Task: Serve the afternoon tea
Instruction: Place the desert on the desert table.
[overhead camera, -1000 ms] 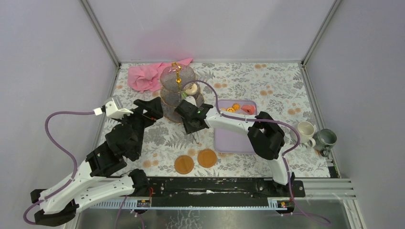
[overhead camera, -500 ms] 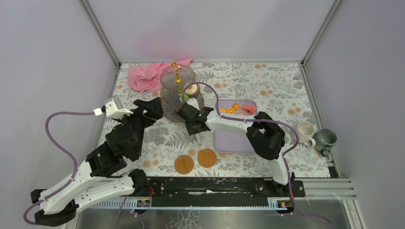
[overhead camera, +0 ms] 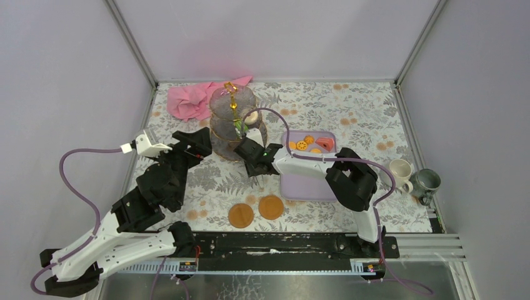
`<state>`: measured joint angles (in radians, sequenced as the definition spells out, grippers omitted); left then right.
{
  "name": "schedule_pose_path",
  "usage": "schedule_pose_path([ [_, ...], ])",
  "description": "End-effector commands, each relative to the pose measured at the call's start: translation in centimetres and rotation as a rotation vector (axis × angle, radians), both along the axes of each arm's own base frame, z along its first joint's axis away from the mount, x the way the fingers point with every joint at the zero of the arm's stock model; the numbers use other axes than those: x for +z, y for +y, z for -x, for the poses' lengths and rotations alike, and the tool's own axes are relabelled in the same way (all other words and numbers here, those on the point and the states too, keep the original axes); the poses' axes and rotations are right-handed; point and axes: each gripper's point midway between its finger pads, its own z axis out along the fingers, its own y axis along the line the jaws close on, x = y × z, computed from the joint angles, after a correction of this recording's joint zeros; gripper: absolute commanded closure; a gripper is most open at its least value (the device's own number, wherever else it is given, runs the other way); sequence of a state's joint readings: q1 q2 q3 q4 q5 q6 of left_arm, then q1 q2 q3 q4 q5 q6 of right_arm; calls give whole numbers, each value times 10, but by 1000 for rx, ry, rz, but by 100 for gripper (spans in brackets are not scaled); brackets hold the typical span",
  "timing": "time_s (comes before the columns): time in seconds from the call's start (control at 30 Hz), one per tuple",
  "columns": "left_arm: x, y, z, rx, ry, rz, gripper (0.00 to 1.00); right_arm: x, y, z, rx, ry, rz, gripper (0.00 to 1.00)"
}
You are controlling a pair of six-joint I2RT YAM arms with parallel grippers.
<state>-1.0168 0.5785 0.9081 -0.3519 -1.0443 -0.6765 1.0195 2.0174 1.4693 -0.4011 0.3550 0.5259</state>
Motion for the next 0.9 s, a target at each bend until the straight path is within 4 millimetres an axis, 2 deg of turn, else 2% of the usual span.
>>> schedule_pose_path([
  [0.0, 3, 7, -1, 39, -14, 37, 5, 38, 15, -10, -26, -99, -111, 64],
  [0.33, 1, 6, -2, 46, -9, 29, 6, 38, 23, -20, -37, -144, -125, 59],
  [0.67, -5, 6, -3, 49, -4, 25, 6, 17, 26, -26, -39, -153, -86, 45],
  [0.87, -6, 6, -2, 44, -5, 31, 6, 16, 24, -26, -39, -156, -82, 38],
])
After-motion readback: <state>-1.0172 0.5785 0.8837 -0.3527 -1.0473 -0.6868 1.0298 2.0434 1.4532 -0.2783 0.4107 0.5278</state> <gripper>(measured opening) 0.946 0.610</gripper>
